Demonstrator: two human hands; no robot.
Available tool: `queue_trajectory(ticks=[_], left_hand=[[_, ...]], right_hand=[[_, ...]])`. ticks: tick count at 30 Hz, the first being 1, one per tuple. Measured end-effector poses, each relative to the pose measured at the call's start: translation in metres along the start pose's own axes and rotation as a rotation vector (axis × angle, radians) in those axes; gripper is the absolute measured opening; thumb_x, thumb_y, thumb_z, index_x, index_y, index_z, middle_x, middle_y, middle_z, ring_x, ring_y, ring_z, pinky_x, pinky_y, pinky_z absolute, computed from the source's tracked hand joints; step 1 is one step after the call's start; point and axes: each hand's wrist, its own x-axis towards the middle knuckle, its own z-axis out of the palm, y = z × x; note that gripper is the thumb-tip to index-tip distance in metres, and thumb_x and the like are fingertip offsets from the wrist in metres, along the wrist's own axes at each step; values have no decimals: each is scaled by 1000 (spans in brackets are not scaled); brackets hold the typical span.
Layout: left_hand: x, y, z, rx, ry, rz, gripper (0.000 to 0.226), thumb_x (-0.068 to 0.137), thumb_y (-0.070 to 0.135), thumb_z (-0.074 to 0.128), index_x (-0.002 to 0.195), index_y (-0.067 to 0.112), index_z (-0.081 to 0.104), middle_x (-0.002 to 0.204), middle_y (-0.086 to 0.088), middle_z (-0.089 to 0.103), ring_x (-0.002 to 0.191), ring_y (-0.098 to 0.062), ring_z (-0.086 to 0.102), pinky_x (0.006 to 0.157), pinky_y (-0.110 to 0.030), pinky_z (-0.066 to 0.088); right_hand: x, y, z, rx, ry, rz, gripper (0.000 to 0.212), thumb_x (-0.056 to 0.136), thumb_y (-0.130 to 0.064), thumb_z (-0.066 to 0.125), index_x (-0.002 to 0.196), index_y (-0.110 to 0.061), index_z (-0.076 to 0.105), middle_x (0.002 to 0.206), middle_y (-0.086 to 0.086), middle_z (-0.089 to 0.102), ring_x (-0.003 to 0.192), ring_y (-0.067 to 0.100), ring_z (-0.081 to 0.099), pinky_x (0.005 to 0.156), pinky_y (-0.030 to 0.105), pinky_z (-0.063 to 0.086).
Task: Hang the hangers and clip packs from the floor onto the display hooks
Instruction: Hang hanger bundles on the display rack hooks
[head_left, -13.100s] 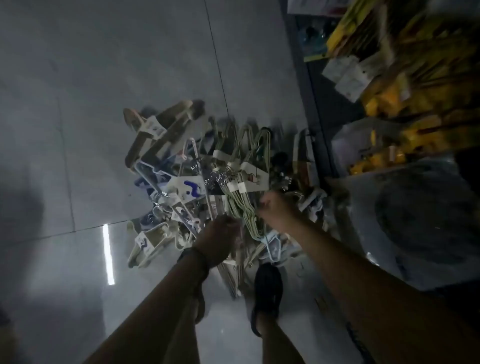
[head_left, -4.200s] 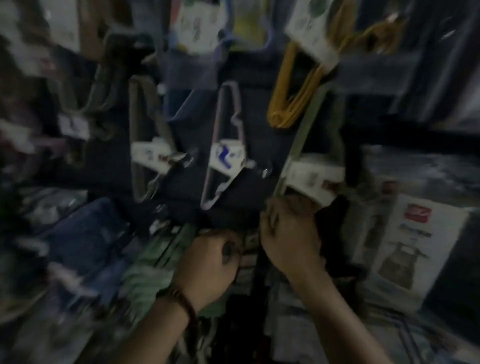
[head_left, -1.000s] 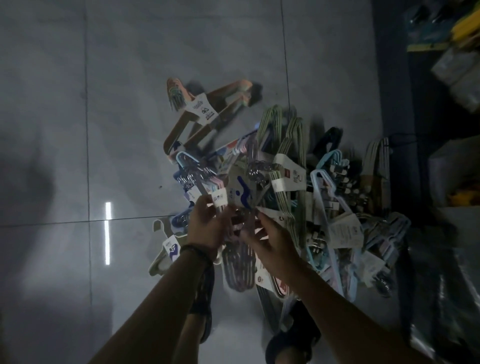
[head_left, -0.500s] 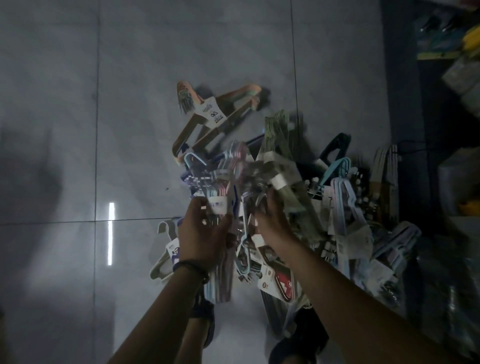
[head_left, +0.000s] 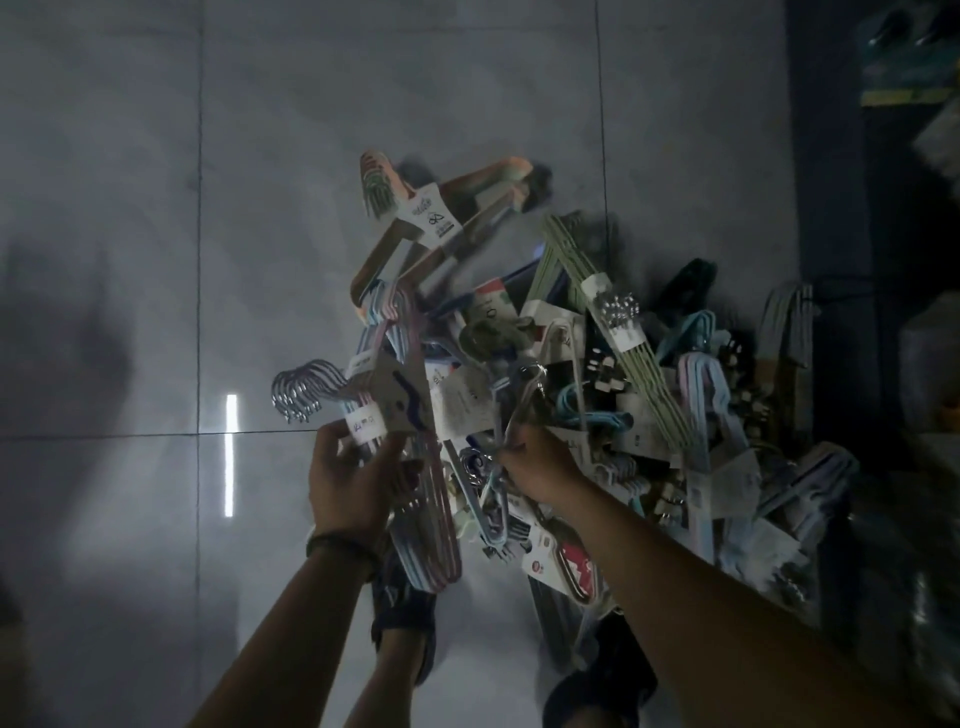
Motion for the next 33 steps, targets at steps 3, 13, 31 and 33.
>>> queue_trajectory(ticks=[3, 13, 31, 33], left_hand=[[5, -8, -7, -41, -28, -42, 30, 90, 12, 80, 110, 21, 61, 109, -18, 75, 79, -38, 77, 70, -48, 64], [23, -2, -40, -55, -67, -59, 31, 95, 23, 75, 125, 25, 65, 107, -8, 79, 83, -23, 78, 62, -33, 61], [22, -47, -88, -49, 106, -81, 30, 96, 24, 75, 124, 26, 64, 108, -9, 77, 83, -30, 75, 62, -35, 59], [18, -42, -92, -90, 123, -116, 28, 98, 30, 72, 125, 28, 65, 107, -9, 76, 72, -24, 71, 53, -32, 55]], right_hand=[[22, -3, 23, 38, 15, 116, 57, 85, -44, 70, 134, -18, 58, 118, 8, 70, 99, 29, 69, 85, 40, 60], [34, -17, 46, 286, 23, 330, 61, 81, -44, 79, 130, -12, 63, 109, 5, 70, 95, 23, 67, 78, 32, 52], [20, -38, 122, 501, 241, 91, 67, 81, -74, 64, 122, -22, 66, 114, 0, 75, 95, 23, 72, 79, 38, 58], [9, -41, 122, 570, 250, 61, 75, 72, -82, 67, 122, -26, 67, 111, -2, 77, 98, 28, 75, 76, 42, 59]])
